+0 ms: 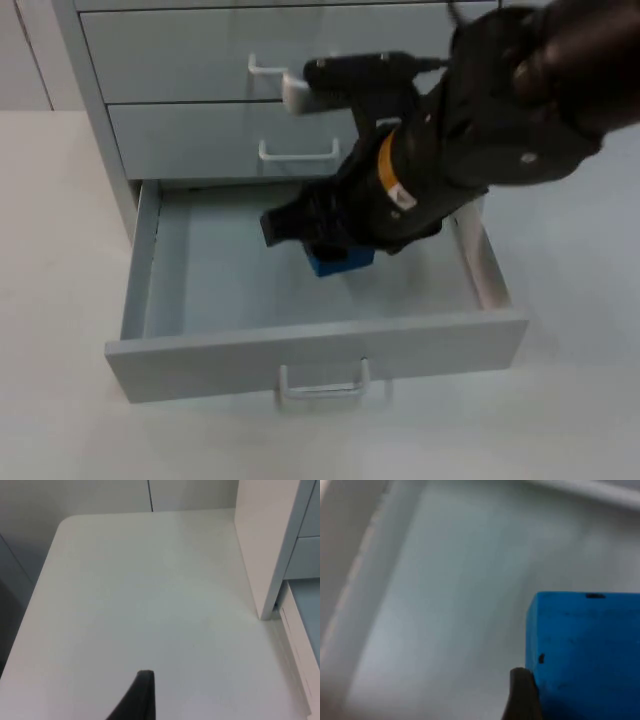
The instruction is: Open the drawer with the left hand, place the block into the drawer with the right hand, then close the drawer with the left hand.
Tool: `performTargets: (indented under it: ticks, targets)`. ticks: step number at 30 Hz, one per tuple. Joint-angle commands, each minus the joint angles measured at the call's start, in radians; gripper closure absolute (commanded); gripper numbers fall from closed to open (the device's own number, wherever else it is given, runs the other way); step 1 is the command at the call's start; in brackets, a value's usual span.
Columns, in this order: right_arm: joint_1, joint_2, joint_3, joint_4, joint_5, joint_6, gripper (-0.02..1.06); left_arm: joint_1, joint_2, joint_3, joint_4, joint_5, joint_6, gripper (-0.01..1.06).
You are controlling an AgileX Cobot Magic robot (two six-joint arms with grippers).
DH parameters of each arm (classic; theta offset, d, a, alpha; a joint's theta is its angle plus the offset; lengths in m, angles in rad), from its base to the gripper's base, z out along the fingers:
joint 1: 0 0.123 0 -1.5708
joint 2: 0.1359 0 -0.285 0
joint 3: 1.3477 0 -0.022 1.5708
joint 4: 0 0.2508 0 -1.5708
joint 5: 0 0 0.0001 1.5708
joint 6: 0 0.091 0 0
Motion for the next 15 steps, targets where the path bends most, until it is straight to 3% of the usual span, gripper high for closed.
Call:
performTargets:
  ticks: [1,5,10,14,15]
  targets:
    - [0.005,0.032,-0.025,-0.092,0.008,0.095,1.05,0.003,-0.003,0.003,-0.019,-0.018,-0.009,0.0]
    - [0.005,0.067,-0.025,-0.139,-0.006,0.172,1.05,0.003,-0.003,0.003,-0.019,-0.021,-0.009,0.0]
    - [0.005,0.103,-0.026,-0.137,-0.004,0.195,1.04,0.003,-0.003,0.003,-0.019,-0.021,-0.009,0.0]
    - [0.005,0.12,-0.026,-0.137,-0.006,0.201,0.93,0.003,-0.003,0.003,-0.021,-0.02,-0.009,0.0]
    - [0.005,0.125,-0.026,-0.137,-0.004,0.201,0.85,0.003,-0.003,0.003,-0.021,-0.02,-0.009,0.0]
